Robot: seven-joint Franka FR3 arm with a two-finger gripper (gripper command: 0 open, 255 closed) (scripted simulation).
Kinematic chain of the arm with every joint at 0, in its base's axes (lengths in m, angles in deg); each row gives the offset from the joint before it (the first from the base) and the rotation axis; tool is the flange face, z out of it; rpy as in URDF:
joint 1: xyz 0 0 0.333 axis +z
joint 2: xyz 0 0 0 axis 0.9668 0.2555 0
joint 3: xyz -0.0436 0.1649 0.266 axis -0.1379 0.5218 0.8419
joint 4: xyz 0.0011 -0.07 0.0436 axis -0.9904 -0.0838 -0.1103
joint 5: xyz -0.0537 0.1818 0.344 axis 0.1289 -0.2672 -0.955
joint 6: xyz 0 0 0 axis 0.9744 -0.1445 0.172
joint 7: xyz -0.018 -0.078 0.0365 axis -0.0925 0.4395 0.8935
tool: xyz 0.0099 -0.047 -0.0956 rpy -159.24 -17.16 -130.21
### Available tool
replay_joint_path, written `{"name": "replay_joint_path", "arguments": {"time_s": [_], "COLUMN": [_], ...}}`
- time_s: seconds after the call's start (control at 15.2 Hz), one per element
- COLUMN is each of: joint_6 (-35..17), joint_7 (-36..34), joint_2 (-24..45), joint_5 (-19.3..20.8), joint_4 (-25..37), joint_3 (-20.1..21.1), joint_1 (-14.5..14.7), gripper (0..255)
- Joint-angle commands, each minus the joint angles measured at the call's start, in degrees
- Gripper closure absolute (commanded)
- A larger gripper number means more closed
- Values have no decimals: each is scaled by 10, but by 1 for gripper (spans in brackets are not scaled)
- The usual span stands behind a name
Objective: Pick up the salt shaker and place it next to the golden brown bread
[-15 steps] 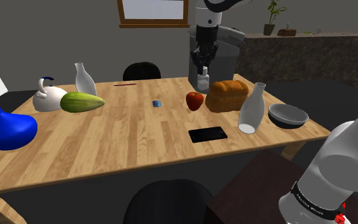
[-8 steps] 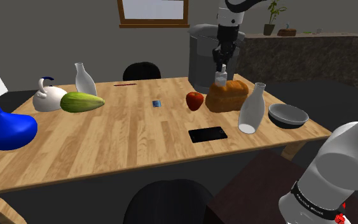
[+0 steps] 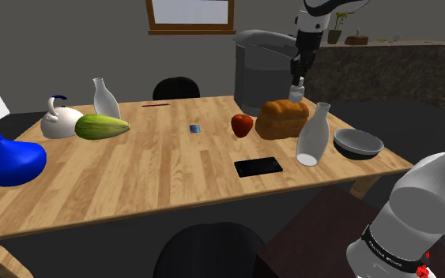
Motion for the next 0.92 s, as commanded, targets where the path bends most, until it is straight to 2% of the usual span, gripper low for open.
{"name": "replay_joint_path", "arguments": {"time_s": [0.0, 0.66, 0.86], "joint_6": [0, -12, -35], "joint_7": [29, 171, 169], "joint_2": [-3, 28, 25], "joint_5": [5, 20, 22], "joint_4": [-1, 35, 9], "joint_3": [-20, -124, -125], "joint_1": [-10, -53, -54], "gripper": [255, 255, 255]}}
